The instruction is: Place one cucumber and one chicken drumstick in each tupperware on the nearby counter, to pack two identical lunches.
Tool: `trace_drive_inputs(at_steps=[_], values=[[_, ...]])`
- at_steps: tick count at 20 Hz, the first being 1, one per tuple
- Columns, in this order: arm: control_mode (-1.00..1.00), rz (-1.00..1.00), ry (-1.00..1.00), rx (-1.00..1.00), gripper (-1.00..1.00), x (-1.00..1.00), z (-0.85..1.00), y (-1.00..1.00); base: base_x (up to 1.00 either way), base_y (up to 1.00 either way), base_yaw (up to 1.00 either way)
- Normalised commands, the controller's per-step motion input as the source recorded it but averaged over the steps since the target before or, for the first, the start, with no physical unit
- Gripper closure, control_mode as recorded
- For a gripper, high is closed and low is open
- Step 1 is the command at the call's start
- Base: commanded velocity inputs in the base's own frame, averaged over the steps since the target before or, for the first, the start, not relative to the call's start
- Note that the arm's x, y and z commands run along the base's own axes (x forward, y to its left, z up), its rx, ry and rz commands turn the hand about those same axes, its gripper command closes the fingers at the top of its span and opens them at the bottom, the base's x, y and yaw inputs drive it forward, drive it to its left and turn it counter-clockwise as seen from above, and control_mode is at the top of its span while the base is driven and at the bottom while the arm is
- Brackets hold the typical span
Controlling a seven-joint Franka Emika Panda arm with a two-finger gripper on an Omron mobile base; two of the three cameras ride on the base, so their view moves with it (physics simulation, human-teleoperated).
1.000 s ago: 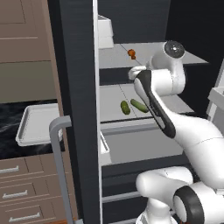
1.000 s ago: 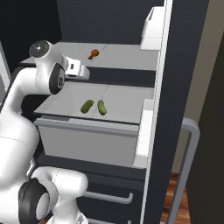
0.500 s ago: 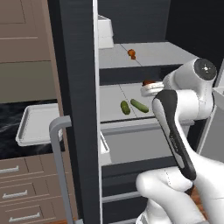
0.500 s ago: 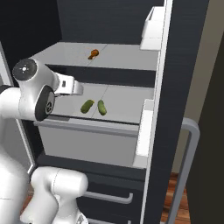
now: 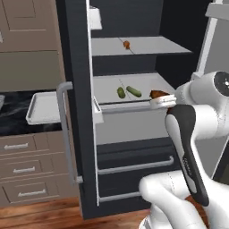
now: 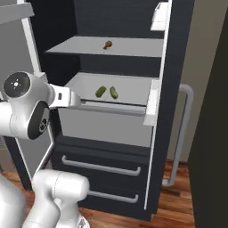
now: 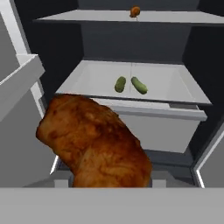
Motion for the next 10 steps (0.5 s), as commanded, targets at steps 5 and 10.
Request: trace_drive_inputs(at_steps=[5, 10], values=[[1.00, 0.00, 0.00, 0.00, 1.00, 0.00, 0.00, 0.00, -0.80, 0.31, 0.04], [1.00, 0.00, 0.00, 0.00, 1.00, 0.00, 0.00, 0.00, -0.28, 0.76, 0.06]])
